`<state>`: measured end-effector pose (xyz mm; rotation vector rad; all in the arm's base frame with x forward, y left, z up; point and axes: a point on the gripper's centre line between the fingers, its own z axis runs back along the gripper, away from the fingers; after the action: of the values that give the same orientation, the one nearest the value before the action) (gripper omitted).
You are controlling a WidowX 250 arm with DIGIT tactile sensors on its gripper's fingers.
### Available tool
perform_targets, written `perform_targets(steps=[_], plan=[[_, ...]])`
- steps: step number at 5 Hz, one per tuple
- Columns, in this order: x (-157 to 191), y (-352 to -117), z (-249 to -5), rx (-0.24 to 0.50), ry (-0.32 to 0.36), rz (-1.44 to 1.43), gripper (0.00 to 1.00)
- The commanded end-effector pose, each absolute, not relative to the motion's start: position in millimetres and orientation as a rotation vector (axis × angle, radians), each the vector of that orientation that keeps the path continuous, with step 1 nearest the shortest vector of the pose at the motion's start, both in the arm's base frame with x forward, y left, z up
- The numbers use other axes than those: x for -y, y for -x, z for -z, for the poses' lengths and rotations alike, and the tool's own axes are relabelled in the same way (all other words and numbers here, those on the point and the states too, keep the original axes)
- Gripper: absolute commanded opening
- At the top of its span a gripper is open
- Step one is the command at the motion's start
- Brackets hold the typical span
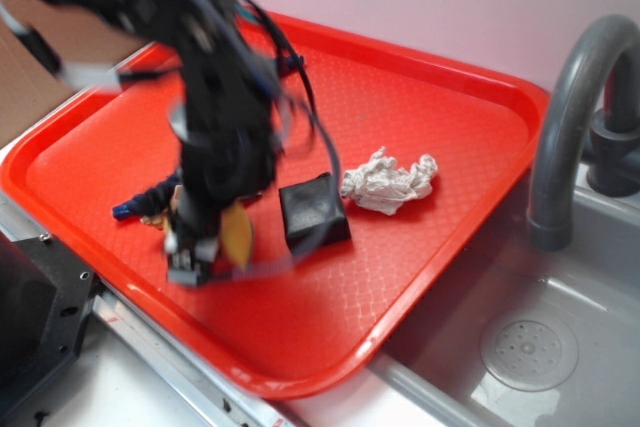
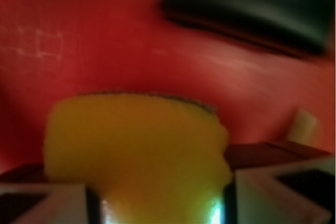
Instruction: Grab the green sponge.
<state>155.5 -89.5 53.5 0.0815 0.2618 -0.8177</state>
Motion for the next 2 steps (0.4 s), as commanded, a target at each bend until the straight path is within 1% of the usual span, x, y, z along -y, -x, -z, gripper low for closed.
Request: perform_targets(steps=[1, 2], plan=[[71.8, -139.7, -158.3, 0.042, 0.019, 0.333, 0.00], [62.4, -127.2, -203.8, 0.139, 0.121, 0.085, 0.00]])
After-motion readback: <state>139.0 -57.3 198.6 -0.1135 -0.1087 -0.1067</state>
